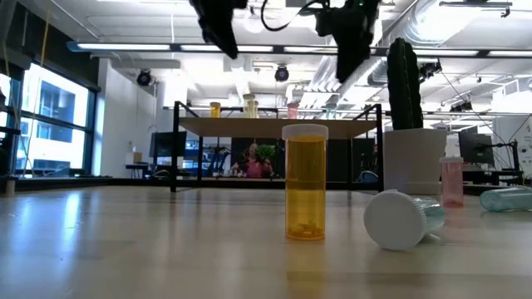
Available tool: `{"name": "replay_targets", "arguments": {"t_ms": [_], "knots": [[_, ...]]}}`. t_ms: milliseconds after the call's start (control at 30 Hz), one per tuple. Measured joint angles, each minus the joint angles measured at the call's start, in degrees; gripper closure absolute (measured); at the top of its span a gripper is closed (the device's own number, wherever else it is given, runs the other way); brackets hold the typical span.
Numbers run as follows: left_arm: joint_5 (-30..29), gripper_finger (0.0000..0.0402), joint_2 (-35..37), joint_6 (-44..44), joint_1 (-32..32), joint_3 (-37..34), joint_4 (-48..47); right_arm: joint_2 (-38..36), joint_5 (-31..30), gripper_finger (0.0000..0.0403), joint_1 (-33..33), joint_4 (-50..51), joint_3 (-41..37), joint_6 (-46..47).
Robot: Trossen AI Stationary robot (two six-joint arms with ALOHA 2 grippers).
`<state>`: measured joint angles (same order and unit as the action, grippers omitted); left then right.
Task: Pick and place medicine bottles onto shelf by color
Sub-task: Put the top pink pill bottle on the shelf aligned with the other pink pill bottle
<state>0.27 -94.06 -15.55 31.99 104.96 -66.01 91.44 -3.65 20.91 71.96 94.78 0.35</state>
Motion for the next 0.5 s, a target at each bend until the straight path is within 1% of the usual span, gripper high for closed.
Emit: {"name": "replay_targets", "arguments": {"t_ms": [100,233,367,433,500], "knots": [[2.15,0.0270,3.37,0.71,-0.58,-4.91,2.58,-0.22,-0.01,0.0240,-1.95,2.61,0.00,1.24],[2.06,0.0270,8.53,2.86,-1.84,-14.52,9.77,-1.32,-0.45,0.0240,-4.96,4.31,0.00,1.50],[1.99,0.0271,13.76,4.38,-3.19,-23.48,16.40,-2.52,-2.75,0.0240,-7.62,7.59,-0.04,3.62],[1.92,0.0270,16.07,5.53,-3.96,-27.25,18.75,-4.13,-3.38,0.0240,-8.82,7.55,-2.17,4.23],[1.88,0.0270,18.43,6.66,-4.84,-30.67,22.01,-6.64,-3.38,0.0240,-9.83,6.36,-6.58,4.84]]}}
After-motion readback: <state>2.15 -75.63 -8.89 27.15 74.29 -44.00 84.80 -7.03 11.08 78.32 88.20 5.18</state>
